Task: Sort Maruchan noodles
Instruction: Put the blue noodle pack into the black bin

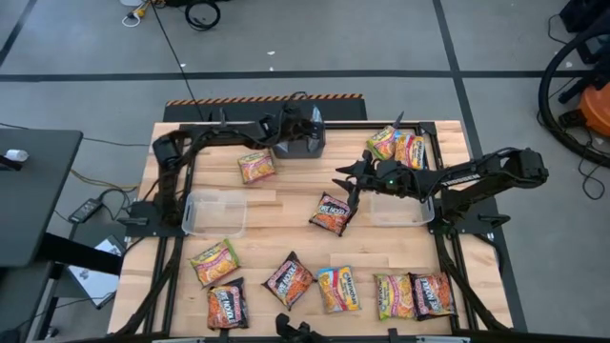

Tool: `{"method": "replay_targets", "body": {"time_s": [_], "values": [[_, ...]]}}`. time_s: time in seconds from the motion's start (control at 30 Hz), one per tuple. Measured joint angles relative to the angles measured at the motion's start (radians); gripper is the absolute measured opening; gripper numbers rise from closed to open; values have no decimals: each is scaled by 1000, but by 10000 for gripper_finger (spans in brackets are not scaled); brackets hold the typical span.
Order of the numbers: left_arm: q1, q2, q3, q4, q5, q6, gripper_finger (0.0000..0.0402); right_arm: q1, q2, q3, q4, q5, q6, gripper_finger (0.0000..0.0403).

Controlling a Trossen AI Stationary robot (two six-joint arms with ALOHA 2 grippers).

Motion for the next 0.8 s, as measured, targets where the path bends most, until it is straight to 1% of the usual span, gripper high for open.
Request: {"method": "replay_targets", "body": {"time_s": [0.13,0.27,0.33,0.43,0.53,0.63,0.8], "values": [[-10,28,0,58,5,-17,9,-1,-3,0,-4,-1,0,174],[-7,31,0,36,4,-17,15,-1,-6,0,-24,-1,1,174],[-7,31,0,34,4,-16,28,-3,-12,0,-44,-1,7,174],[-7,31,0,32,4,-4,62,-19,-34,1,-96,-2,42,174],[-7,31,0,28,5,11,99,-34,-65,44,-255,11,51,175],[-7,31,0,35,5,17,131,-45,-80,117,-420,57,38,175],[-10,31,0,57,5,19,165,-74,-83,212,-595,71,35,175]]}}
